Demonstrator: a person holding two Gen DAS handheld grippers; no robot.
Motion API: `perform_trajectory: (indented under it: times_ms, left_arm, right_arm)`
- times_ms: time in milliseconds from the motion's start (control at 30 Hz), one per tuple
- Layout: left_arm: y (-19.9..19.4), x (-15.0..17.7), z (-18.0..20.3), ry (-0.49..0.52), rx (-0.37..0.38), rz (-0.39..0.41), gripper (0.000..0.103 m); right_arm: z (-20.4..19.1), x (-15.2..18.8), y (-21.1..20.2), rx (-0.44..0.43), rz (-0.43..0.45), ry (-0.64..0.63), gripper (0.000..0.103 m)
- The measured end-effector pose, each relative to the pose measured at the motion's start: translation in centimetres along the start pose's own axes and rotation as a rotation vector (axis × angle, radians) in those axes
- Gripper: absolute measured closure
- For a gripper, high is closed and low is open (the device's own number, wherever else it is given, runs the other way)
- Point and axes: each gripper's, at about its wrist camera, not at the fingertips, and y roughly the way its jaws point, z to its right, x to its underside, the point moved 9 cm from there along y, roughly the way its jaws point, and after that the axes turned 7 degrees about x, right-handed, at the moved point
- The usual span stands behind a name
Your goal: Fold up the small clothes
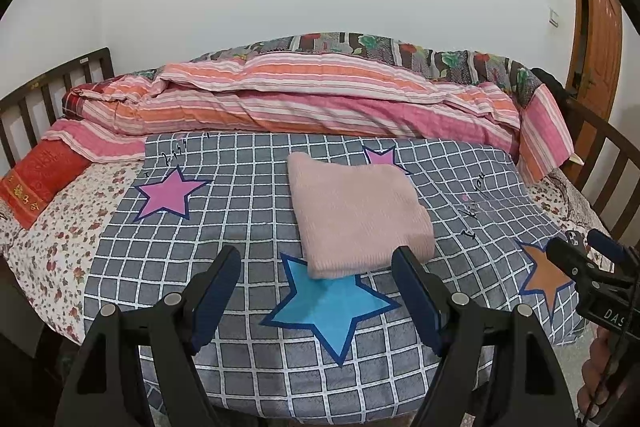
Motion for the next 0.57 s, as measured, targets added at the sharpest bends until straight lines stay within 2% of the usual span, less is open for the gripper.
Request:
perform_trajectory:
  times_ms: [567]
  left_arm:
    - [0.4, -1.5, -0.4, -0.008, -0.001, 0.000, 0.026]
  right_arm:
    - [-0.5, -1.3, 1.0, -0.009, -0.006, -0.017, 0.001]
